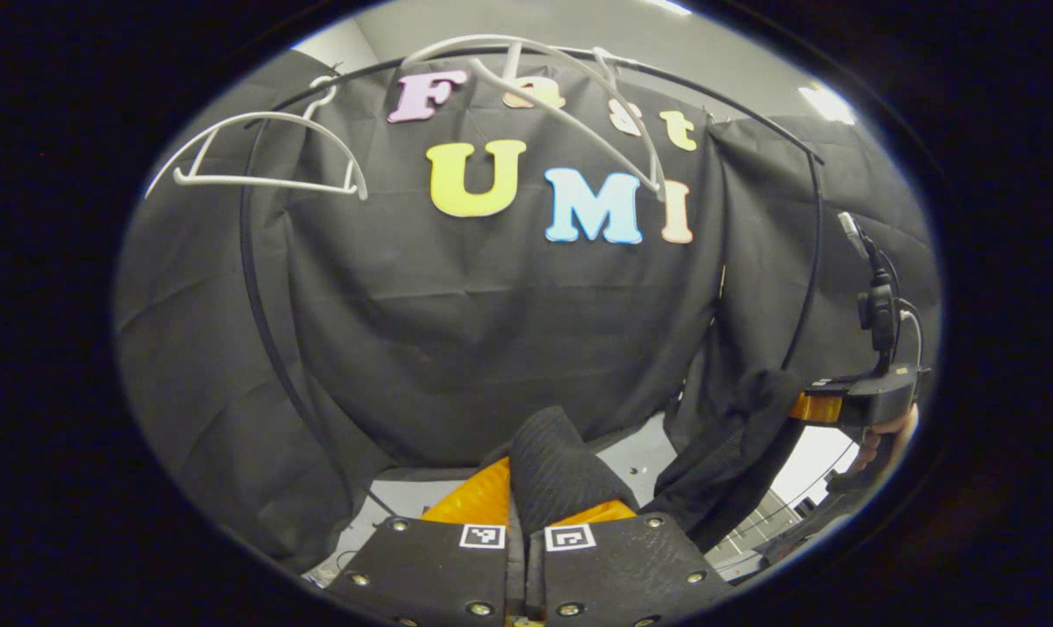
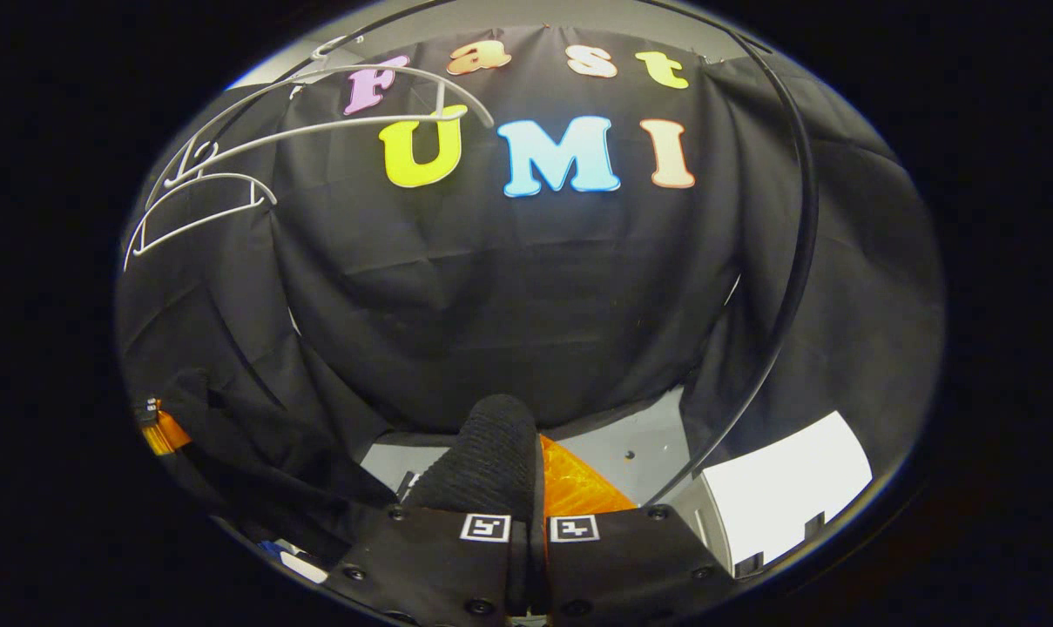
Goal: Grasp the clothes on the hanger with both hands and then place them into the laundry hamper below.
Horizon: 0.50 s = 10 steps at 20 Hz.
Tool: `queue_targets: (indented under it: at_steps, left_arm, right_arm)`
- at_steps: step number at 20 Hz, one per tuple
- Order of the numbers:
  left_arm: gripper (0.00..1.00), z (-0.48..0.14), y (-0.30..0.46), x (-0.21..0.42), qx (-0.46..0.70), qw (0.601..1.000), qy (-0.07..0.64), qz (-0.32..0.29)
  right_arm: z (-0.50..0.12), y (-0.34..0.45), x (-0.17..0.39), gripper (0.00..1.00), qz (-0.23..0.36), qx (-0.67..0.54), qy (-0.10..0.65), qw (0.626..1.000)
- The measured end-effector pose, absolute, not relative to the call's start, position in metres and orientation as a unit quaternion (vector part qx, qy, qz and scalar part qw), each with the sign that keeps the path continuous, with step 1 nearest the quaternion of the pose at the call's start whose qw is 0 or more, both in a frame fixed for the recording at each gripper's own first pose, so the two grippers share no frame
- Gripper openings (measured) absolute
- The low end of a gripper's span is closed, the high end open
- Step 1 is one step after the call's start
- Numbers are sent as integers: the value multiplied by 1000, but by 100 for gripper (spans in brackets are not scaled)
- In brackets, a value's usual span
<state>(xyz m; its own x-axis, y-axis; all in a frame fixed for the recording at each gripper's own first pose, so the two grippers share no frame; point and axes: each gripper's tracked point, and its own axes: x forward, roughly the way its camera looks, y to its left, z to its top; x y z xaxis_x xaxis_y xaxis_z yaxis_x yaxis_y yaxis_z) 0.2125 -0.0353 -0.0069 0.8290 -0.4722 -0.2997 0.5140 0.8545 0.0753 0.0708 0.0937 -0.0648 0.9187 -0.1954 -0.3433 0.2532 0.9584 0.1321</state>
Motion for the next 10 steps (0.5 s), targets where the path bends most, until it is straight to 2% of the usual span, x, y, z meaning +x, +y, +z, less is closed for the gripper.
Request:
queue_targets:
  at_steps: [4, 10]
  left_arm:
    - [2, -50, -33, 207, 97, 943, 182, -261]
    - [2, -90, -27, 211, 101, 935, 232, -248]
  right_arm:
    - [-94, 106, 68, 3, -119, 125, 204, 964]
    - [-118, 114, 70, 3, -116, 118, 244, 956]
